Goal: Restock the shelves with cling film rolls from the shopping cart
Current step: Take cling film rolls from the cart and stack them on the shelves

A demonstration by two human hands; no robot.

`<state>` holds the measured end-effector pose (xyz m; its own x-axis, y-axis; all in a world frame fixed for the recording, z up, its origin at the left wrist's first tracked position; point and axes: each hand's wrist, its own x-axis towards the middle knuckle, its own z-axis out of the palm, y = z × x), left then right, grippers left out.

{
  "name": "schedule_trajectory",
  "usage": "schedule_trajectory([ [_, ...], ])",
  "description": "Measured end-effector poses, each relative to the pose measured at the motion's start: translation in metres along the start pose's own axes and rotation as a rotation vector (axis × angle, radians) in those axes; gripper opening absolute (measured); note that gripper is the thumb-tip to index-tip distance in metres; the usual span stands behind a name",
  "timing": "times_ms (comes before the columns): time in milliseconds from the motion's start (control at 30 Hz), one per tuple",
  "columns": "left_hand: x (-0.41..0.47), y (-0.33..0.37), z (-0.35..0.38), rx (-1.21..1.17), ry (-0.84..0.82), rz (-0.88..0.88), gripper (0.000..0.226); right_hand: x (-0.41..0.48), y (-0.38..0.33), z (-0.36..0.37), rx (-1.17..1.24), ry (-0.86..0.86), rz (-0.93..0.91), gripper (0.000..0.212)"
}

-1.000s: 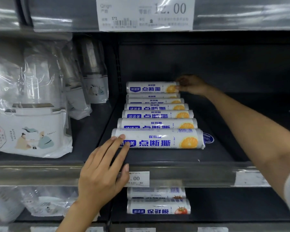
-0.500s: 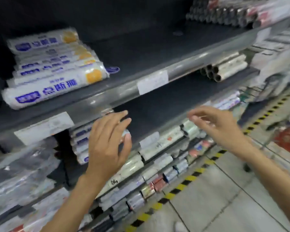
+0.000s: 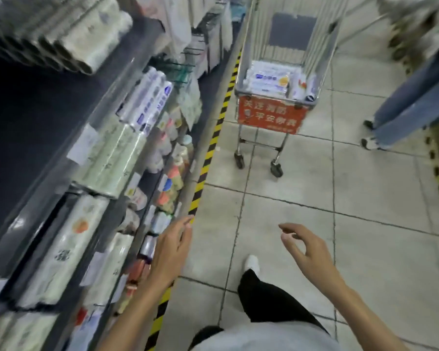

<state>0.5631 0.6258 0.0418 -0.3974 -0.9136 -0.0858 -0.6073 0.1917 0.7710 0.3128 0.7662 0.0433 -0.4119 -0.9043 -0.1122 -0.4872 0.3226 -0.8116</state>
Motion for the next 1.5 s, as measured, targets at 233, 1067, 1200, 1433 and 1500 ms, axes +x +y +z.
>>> schedule_trajectory([
  [233, 0.124, 0.062, 0.063, 0.080, -0.090, 0.078, 0.051, 0.094, 0.050, -0.094, 0.004, 0.123, 0.109, 0.020],
  [1067, 0.695, 0.134, 0.228, 0.416, -0.405, 0.504, 0.037, 0.687, 0.109, -0.159, -0.053, 0.056, 0.164, 0.038],
  [1200, 0.733, 0.103, 0.280, 0.558, -0.653, 0.370, 0.047, 0.798, 0.156, -0.115, -0.214, -0.093, 0.111, 0.040],
  [1433, 0.752, 0.068, 0.320, 0.796, -0.741, 0.337, 0.054, 0.907, 0.221, -0.064, -0.604, -0.192, 0.086, 0.060],
  [1500, 0.758, 0.066, 0.322, 0.798, -0.739, 0.363, 0.053, 0.925, 0.227, -0.065, -0.678, -0.226, 0.096, 0.062],
])
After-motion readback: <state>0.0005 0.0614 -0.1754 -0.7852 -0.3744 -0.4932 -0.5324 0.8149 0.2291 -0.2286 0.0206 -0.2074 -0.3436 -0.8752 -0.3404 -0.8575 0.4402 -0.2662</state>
